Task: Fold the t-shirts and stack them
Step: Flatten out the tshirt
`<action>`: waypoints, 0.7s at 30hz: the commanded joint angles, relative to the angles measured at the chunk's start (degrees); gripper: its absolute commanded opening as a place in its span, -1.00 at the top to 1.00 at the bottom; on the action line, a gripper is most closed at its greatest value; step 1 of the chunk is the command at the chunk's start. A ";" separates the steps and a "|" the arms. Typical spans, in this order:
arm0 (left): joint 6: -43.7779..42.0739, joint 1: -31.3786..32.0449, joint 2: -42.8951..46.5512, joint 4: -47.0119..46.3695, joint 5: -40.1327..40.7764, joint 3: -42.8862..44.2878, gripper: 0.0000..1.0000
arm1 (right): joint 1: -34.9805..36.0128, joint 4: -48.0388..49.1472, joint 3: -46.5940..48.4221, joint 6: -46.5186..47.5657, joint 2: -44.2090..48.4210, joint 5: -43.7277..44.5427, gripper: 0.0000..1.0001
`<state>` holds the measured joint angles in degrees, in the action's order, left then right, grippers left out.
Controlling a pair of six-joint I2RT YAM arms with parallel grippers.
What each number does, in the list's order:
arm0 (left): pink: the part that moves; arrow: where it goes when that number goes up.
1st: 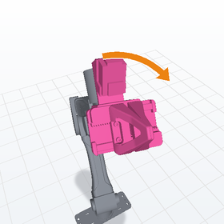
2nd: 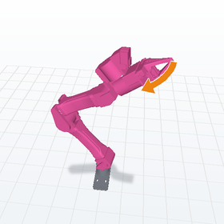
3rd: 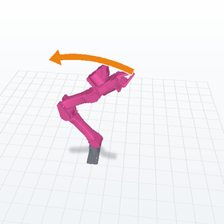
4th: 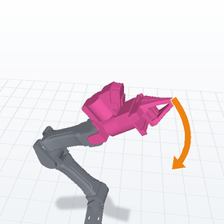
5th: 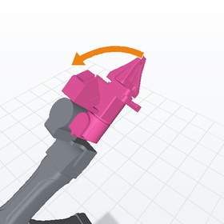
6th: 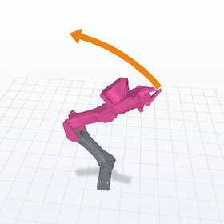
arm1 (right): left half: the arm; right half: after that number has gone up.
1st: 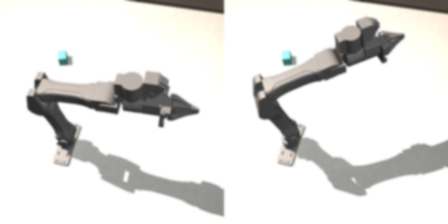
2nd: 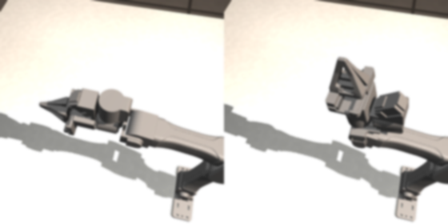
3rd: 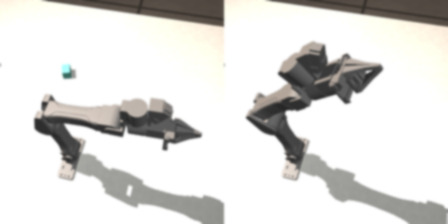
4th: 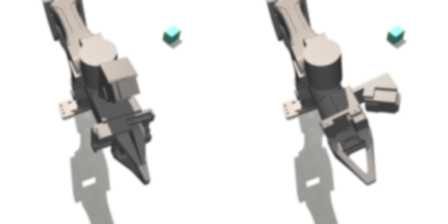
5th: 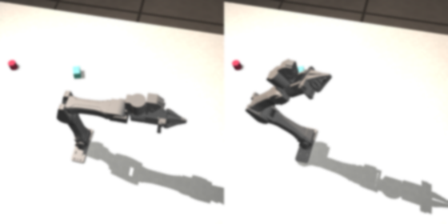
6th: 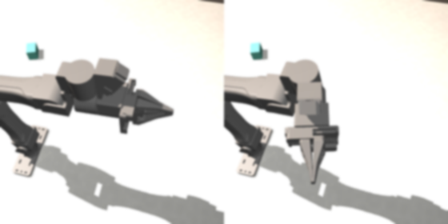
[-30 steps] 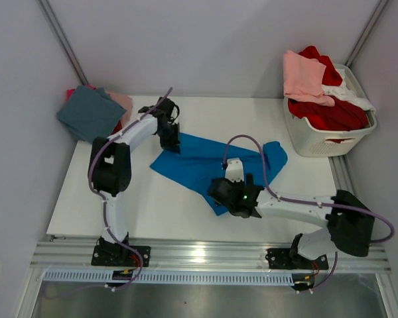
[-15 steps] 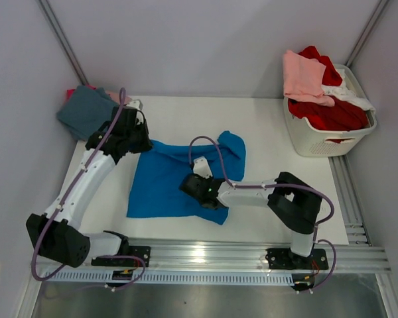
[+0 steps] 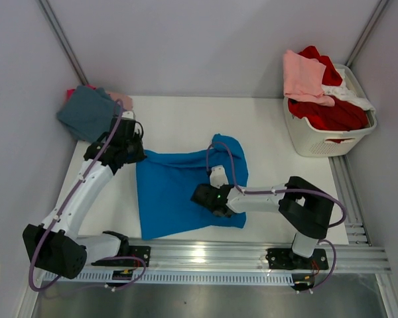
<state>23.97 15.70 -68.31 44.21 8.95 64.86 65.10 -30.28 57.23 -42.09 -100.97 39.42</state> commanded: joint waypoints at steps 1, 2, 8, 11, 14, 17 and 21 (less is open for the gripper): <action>0.91 -0.94 1.87 -2.28 2.04 -0.35 0.99 | 1.78 -12.24 -1.07 -10.02 4.19 4.87 0.95; 0.91 -0.94 1.78 -2.37 1.77 -0.35 0.99 | 1.96 -13.56 -0.72 -10.73 5.24 5.92 0.85; 1.43 -1.03 2.31 -3.51 0.72 -2.19 0.99 | 0.48 -2.18 1.56 0.30 14.65 14.38 -0.76; 1.87 -0.94 2.40 -3.77 0.28 -2.63 0.99 | -5.14 8.02 4.46 11.65 14.49 9.81 -0.75; 2.66 -0.94 2.31 -3.51 -0.07 -2.98 0.99 | -12.08 14.02 8.67 18.79 9.49 4.01 -0.55; 3.28 -0.94 3.09 -3.60 0.01 -4.13 0.99 | -17.72 11.57 17.71 20.02 0.62 1.10 -0.40; 3.89 -0.94 5.47 -4.92 0.71 -7.02 0.99 | -20.80 10.07 27.30 22.92 -8.35 -2.94 -0.26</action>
<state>26.26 15.40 -66.04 41.47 8.88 59.40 45.28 -20.84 79.15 -23.97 -105.21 40.71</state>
